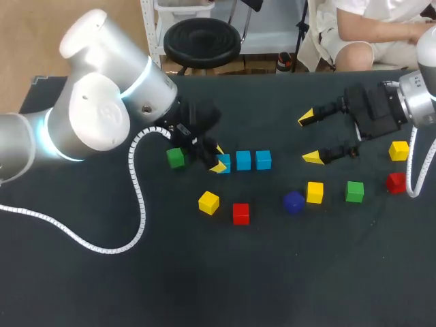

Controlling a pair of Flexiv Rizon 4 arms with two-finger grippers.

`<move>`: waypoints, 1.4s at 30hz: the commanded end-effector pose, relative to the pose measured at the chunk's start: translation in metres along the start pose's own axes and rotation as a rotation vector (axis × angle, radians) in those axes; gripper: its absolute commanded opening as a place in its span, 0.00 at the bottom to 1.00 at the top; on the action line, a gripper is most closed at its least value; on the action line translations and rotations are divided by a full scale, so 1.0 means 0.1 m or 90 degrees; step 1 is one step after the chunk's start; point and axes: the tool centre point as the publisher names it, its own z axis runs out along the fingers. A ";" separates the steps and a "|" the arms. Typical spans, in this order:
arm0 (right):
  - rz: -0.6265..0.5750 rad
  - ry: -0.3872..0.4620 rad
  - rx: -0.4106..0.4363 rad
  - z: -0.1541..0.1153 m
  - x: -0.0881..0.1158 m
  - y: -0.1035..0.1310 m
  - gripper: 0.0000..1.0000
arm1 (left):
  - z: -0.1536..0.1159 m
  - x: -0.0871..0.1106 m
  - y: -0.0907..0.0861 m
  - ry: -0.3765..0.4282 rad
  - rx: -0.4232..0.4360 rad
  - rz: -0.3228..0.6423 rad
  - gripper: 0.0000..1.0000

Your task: Place the blue cubes, place green cubes on the blue cubes, place the yellow cubes on the green cubes, then place the red cubes on the yellow cubes, and place purple cube on the red cubes.

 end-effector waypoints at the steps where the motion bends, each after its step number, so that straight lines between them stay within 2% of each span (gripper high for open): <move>1: -0.001 -0.001 0.001 0.00 0.00 0.01 1.00 | 0.06 -0.02 0.09 0.007 0.009 0.000 0.00; 23: -0.001 -0.001 0.001 0.00 0.00 0.01 1.00 | 0.07 0.00 0.17 0.010 0.000 -0.010 0.00; 35: -0.001 -0.001 0.001 0.00 0.00 0.01 1.00 | 0.11 0.03 0.15 0.011 0.005 -0.018 0.00; 42: -0.001 -0.001 0.001 0.00 0.00 0.01 1.00 | 0.02 0.00 0.14 0.008 -0.004 -0.017 0.00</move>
